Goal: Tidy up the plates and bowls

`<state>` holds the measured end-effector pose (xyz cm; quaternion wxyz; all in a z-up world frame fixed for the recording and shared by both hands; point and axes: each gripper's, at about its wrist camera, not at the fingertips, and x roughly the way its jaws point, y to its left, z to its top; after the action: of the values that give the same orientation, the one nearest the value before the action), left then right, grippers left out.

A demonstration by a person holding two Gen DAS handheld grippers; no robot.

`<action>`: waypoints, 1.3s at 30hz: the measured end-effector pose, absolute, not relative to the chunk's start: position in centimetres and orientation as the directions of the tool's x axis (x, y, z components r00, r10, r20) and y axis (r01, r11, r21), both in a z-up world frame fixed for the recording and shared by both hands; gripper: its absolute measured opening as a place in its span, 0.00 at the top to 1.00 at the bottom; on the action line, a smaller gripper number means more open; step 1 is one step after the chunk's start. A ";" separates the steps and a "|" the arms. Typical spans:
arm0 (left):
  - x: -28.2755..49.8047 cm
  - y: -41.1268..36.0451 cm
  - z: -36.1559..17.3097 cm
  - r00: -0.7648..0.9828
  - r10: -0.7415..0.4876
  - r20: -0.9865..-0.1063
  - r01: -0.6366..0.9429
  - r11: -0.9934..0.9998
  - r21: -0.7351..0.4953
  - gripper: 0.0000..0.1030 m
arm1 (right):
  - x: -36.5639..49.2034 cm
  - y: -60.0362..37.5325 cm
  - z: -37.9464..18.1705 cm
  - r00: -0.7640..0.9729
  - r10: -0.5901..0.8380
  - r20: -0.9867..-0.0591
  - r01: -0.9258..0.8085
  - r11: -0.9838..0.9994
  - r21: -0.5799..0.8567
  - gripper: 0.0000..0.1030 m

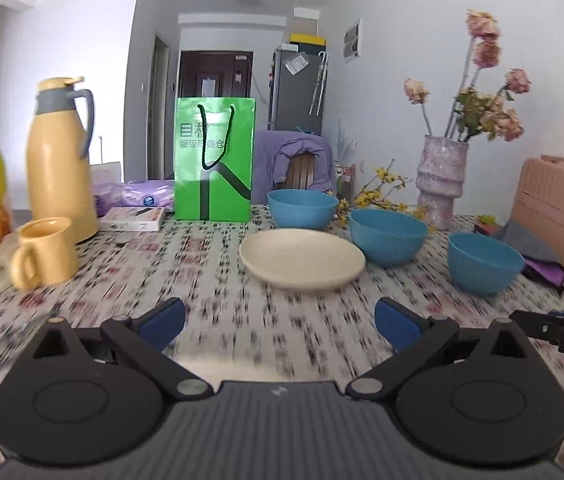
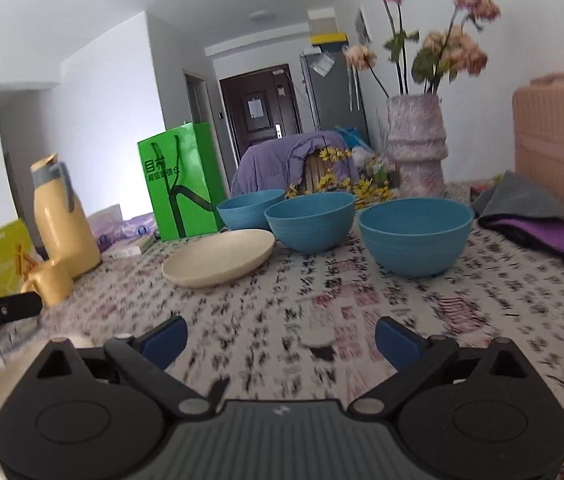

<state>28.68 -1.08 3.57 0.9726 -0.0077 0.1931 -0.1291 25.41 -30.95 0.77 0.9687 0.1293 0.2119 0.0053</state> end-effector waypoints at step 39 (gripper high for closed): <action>60.8 -2.2 -3.5 0.652 -0.292 -0.700 0.181 0.956 -0.230 0.73 | 51.9 -28.4 -4.7 0.843 0.141 -0.520 0.016 0.958 0.285 0.74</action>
<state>60.85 -2.21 -3.47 0.9061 -0.0696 0.3965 -0.1304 51.90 -28.36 -4.72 0.9495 0.1403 0.2786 0.0330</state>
